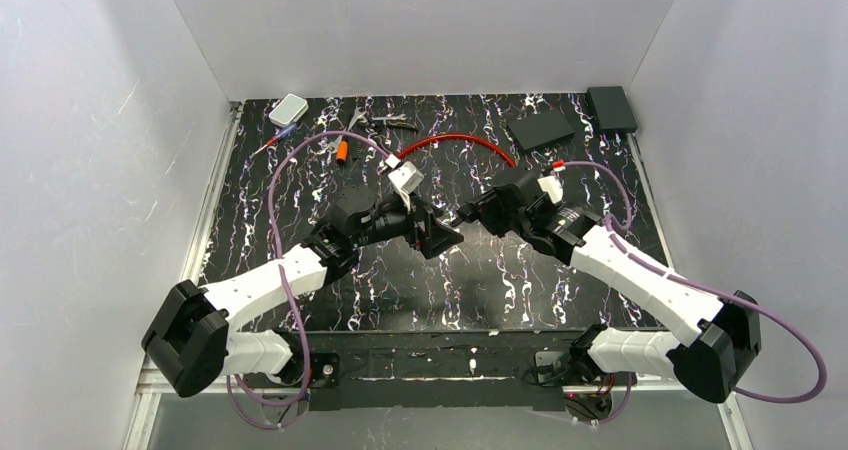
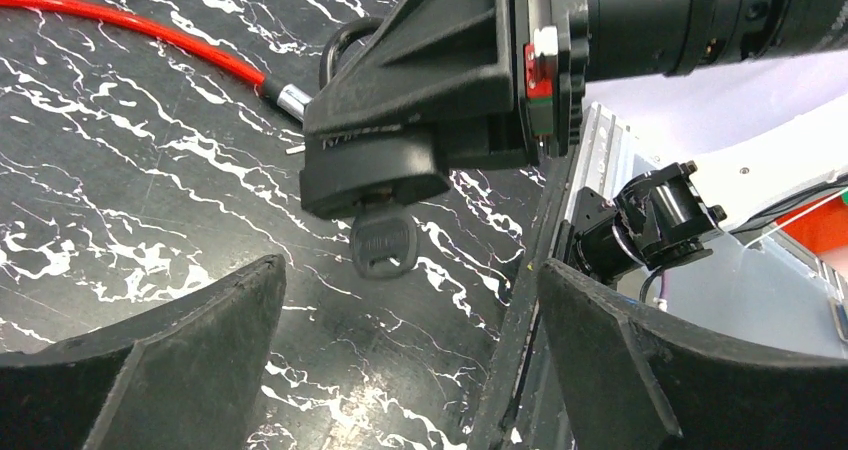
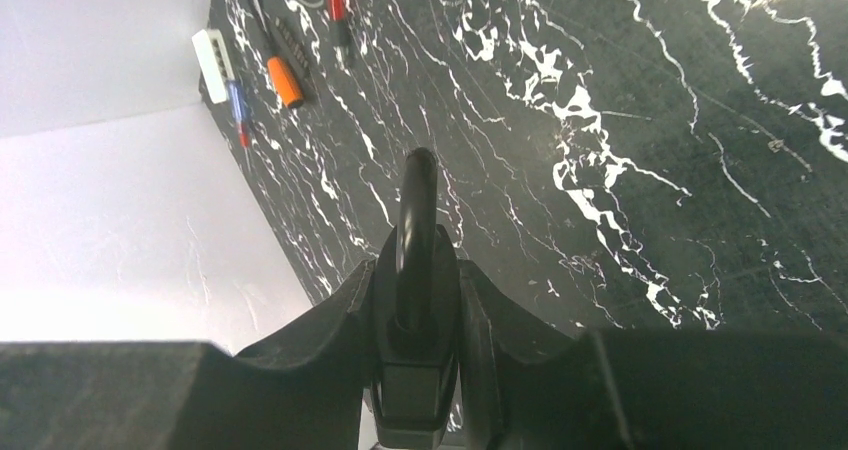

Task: Unlock with the key

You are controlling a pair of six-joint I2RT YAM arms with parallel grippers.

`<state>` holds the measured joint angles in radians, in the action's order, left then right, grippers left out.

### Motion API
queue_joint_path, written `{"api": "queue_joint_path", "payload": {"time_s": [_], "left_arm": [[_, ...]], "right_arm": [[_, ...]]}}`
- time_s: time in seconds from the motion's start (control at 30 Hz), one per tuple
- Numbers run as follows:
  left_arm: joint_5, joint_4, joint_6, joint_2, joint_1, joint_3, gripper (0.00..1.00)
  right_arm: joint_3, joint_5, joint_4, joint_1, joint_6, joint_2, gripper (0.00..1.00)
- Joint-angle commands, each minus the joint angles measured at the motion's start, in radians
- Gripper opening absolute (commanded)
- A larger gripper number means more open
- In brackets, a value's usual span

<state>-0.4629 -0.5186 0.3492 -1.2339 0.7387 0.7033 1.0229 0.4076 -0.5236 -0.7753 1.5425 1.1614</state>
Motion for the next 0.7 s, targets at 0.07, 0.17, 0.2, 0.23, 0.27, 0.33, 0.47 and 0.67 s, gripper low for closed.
{"api": "queue_joint_path", "payload": {"time_s": [0.07, 0.17, 0.2, 0.23, 0.27, 0.33, 0.47, 0.67], "left_arm": [[0.005, -0.029, 0.039, -0.033, -0.001, 0.044, 0.93], [0.028, -0.029, 0.046, -0.054, -0.002, 0.051, 0.92], [0.036, -0.029, 0.048, -0.059, -0.001, 0.051, 0.92], [0.041, -0.029, 0.050, -0.064, -0.001, 0.054, 0.92], [0.050, -0.029, 0.053, -0.069, -0.001, 0.056, 0.92], [0.061, -0.030, 0.061, -0.072, -0.001, 0.056, 0.90], [0.051, -0.034, 0.075, -0.079, -0.002, 0.062, 0.88], [0.058, -0.037, 0.063, -0.079, -0.001, 0.058, 0.82]], "right_arm": [[0.046, -0.006, 0.156, -0.037, -0.006, 0.016, 0.01], [0.050, -0.008, 0.169, -0.047, -0.010, 0.023, 0.01], [0.052, -0.012, 0.174, -0.049, -0.014, 0.025, 0.01], [0.052, -0.018, 0.180, -0.051, -0.020, 0.027, 0.01], [0.052, -0.025, 0.186, -0.051, -0.027, 0.028, 0.01], [0.050, -0.038, 0.193, -0.054, -0.038, 0.032, 0.01], [0.032, -0.051, 0.212, -0.064, -0.061, 0.034, 0.01], [0.024, -0.083, 0.254, -0.082, -0.119, 0.040, 0.01]]}}
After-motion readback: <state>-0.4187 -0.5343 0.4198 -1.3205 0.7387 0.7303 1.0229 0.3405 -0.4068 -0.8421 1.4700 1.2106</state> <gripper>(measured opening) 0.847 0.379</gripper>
